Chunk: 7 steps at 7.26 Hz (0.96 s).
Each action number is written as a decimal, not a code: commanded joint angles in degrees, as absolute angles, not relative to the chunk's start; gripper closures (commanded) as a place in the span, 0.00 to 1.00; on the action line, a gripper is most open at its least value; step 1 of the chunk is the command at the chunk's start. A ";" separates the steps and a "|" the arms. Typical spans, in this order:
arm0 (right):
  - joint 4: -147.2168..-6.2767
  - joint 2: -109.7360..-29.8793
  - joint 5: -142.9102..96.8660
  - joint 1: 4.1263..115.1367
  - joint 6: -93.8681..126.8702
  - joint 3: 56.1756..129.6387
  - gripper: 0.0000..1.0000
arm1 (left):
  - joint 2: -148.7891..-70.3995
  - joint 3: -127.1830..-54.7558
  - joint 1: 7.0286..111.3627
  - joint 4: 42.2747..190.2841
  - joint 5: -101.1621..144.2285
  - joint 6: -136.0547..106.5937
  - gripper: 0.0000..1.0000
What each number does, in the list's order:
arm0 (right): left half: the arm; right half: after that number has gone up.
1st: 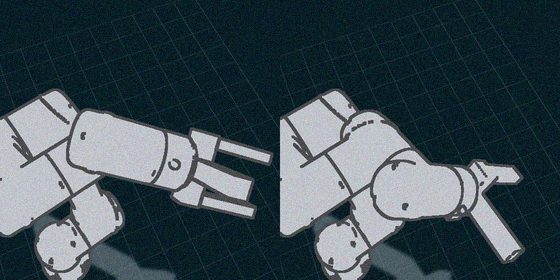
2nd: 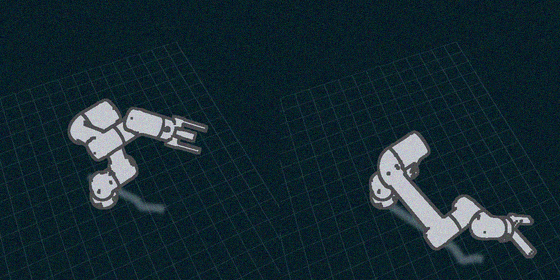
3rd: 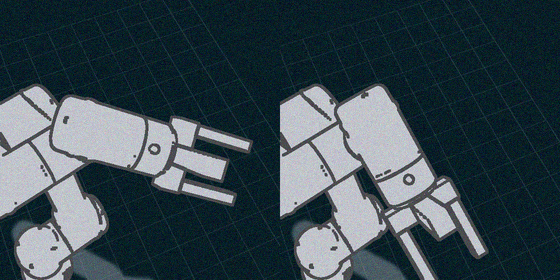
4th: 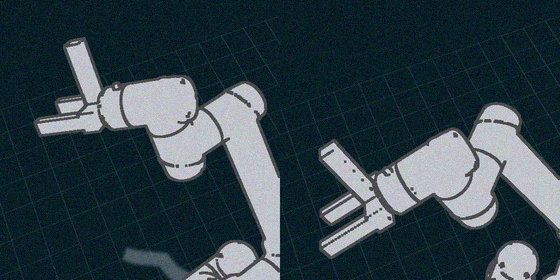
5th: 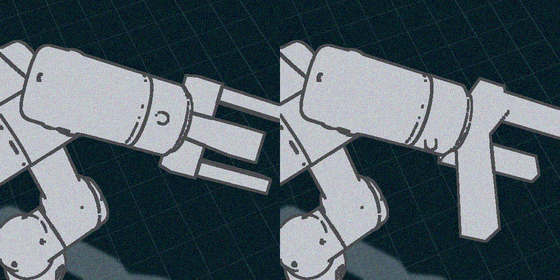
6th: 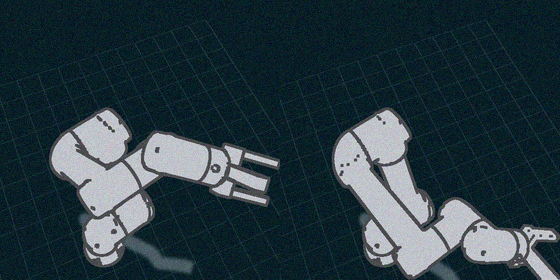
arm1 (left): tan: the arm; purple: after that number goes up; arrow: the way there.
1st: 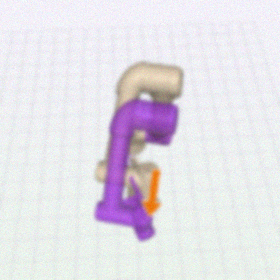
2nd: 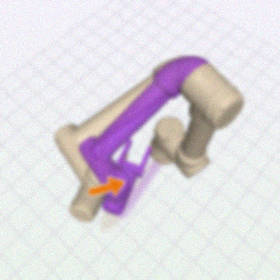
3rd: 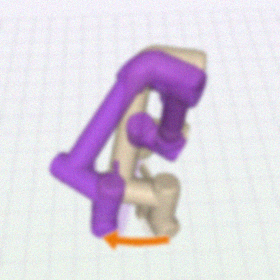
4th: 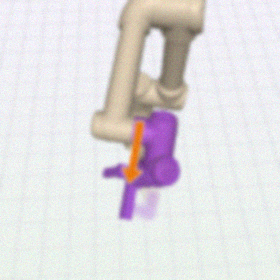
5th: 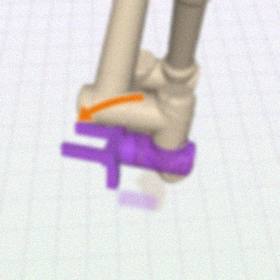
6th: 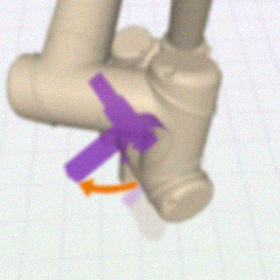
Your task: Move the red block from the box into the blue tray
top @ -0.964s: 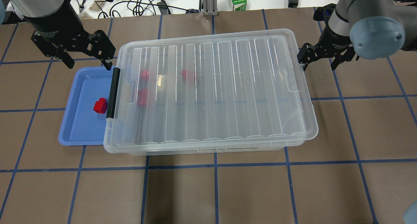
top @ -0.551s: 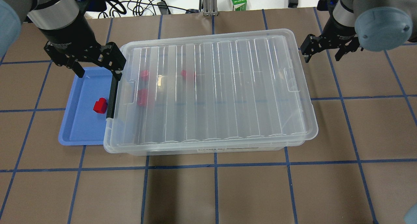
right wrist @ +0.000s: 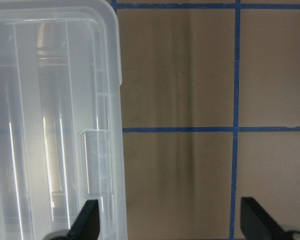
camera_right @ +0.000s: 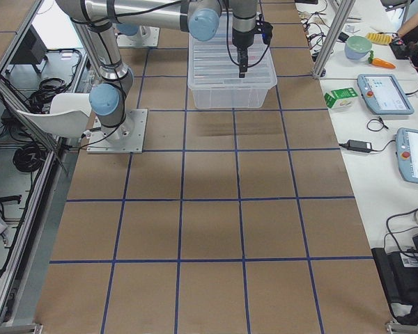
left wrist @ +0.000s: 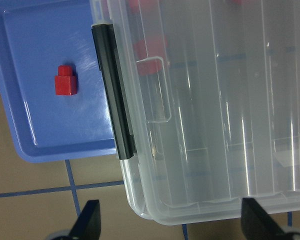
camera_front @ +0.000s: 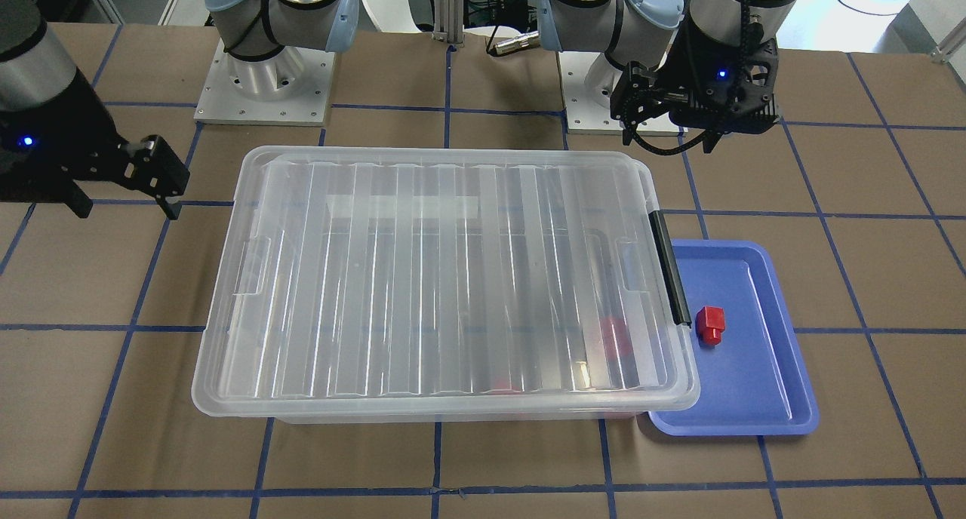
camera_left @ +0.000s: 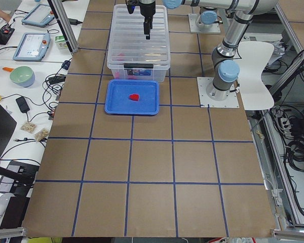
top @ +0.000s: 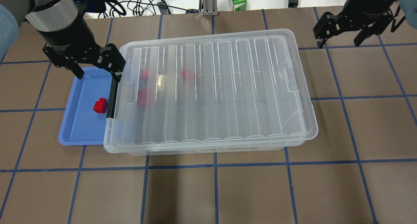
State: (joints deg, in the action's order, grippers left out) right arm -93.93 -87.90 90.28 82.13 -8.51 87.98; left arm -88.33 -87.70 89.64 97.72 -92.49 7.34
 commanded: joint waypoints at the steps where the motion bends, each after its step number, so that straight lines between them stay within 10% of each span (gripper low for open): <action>1: -92.72 -88.69 90.27 88.81 -0.68 88.33 0.00 | -88.42 -87.71 89.39 97.65 -92.72 7.38 0.00; 7: -92.03 -87.89 90.97 94.92 3.08 85.08 0.00 | -88.59 -87.71 88.95 97.56 -92.64 8.26 0.00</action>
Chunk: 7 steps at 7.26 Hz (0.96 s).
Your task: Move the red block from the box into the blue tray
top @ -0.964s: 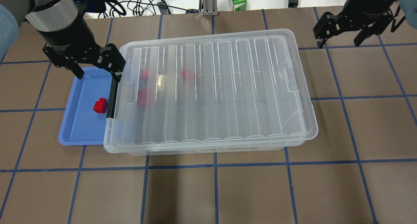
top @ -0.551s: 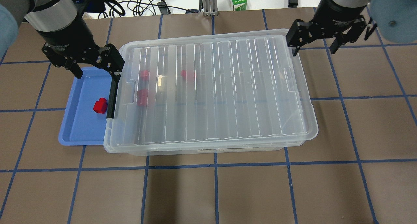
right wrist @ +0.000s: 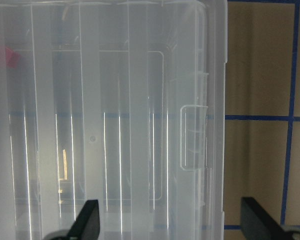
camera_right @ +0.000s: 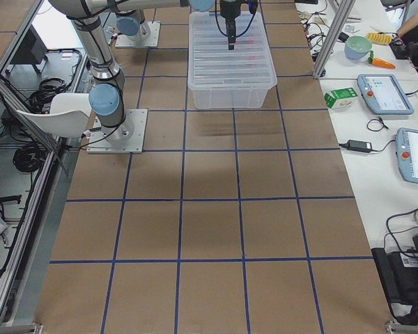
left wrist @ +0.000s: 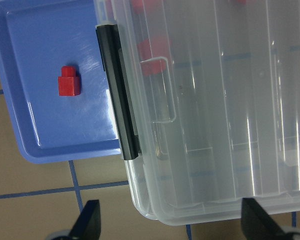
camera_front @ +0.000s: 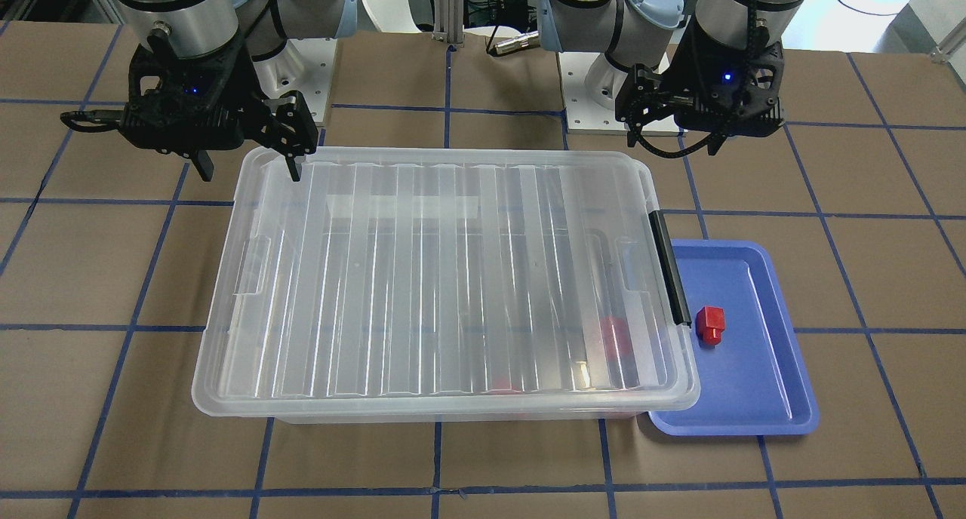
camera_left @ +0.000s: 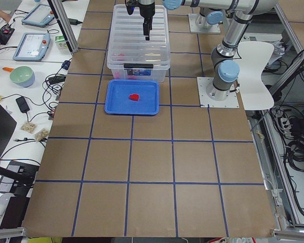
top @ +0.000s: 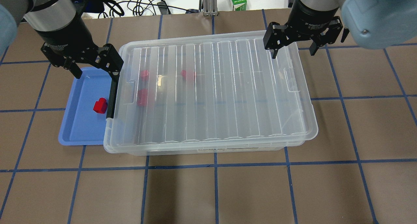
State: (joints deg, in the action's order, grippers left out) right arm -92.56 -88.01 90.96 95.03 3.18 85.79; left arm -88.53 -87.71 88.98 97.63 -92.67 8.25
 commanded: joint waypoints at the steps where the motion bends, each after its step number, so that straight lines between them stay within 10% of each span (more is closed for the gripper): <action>1: -92.02 -87.89 90.97 94.92 3.08 85.17 0.00 | -88.51 -87.71 88.95 97.56 -92.81 8.35 0.00; 7: -92.02 -87.80 90.97 94.92 3.34 85.25 0.00 | -88.68 -87.72 88.95 97.47 -92.46 7.74 0.00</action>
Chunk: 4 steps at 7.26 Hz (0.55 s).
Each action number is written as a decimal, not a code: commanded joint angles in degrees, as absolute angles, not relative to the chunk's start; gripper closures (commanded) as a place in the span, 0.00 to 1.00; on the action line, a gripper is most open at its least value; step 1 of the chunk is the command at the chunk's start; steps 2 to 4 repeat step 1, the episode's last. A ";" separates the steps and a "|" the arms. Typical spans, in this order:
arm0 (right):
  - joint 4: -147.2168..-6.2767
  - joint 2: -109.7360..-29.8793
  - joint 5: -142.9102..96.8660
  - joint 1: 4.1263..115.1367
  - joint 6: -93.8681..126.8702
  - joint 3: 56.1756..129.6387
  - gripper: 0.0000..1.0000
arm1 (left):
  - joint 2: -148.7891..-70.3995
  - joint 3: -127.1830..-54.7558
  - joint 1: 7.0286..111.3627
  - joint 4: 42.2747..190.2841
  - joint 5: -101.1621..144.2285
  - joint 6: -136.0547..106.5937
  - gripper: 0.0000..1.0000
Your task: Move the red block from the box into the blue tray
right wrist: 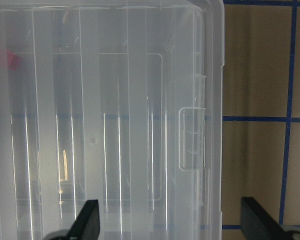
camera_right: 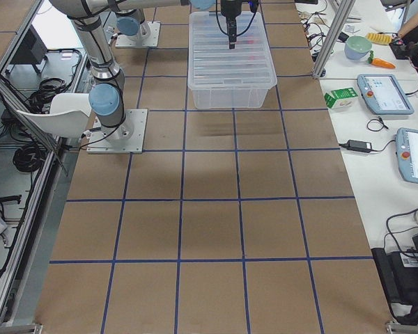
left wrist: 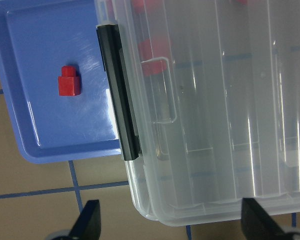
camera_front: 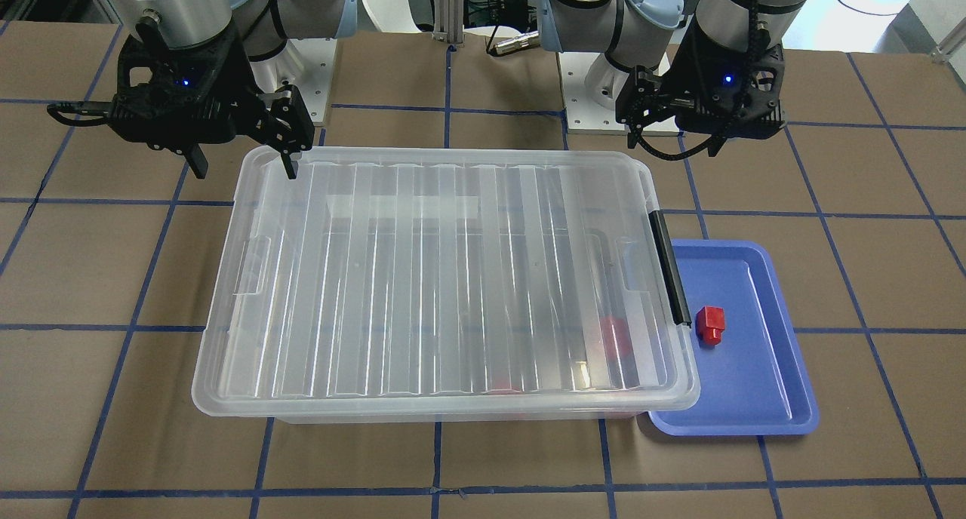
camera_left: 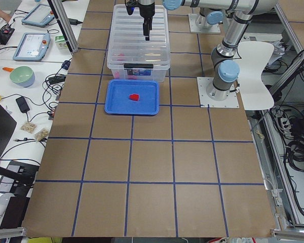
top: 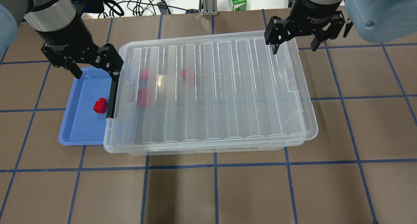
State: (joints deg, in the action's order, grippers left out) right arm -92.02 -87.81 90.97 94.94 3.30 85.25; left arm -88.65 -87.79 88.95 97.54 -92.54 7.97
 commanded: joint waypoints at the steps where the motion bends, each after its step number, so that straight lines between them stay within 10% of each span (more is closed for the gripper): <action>1: -92.02 -87.80 90.97 95.01 3.34 85.25 0.00 | -88.68 -87.71 88.95 97.56 -92.46 7.73 0.00; 4: -92.02 -87.80 90.97 95.01 3.34 85.25 0.00 | -88.68 -87.71 88.95 97.56 -92.46 7.73 0.00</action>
